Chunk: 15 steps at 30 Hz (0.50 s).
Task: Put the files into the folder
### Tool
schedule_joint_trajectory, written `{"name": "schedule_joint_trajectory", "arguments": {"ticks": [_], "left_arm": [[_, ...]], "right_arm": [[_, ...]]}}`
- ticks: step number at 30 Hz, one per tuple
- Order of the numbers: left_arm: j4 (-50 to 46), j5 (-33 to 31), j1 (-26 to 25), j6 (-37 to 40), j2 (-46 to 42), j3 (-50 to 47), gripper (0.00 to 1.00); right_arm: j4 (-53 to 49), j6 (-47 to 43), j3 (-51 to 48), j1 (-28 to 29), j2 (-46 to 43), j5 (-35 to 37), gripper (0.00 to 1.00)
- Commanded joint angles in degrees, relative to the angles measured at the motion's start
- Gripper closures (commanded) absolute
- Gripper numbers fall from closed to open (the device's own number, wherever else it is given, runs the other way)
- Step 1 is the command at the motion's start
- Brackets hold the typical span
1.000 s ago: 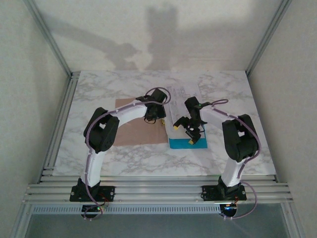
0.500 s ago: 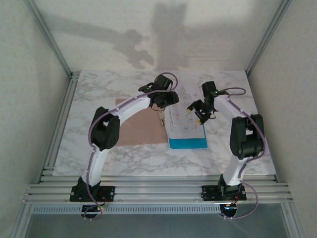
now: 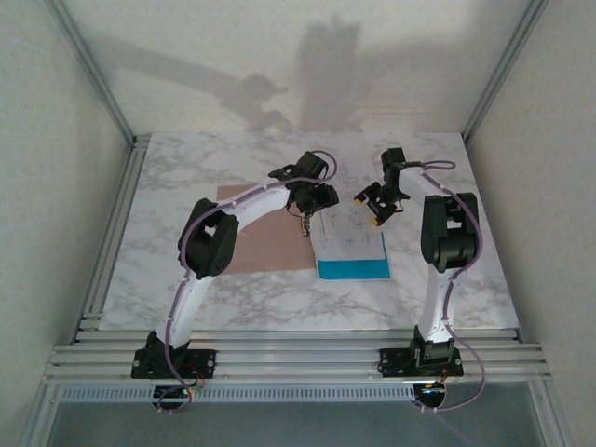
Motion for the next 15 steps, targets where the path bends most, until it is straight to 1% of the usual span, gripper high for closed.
{"name": "schedule_joint_trajectory", "arguments": {"ticks": [1,10,15], "left_arm": [[1.17,0.83,-0.36,-0.76,0.98,-1.25,0.49],[1.45,0.33,-0.46,-0.32,1.66,-2.99,0.49],[1.96,0.55,-0.6,-0.02,2.05,-3.86,0.52]], "right_arm": [[-1.87,-0.95,1.53,-0.08,1.83,-1.33,0.37],[-0.88,-0.42,-0.14,-0.15,2.63,-2.25,0.37],[-0.53,-0.38,-0.73,-0.14,2.81,-2.86,0.37]]}}
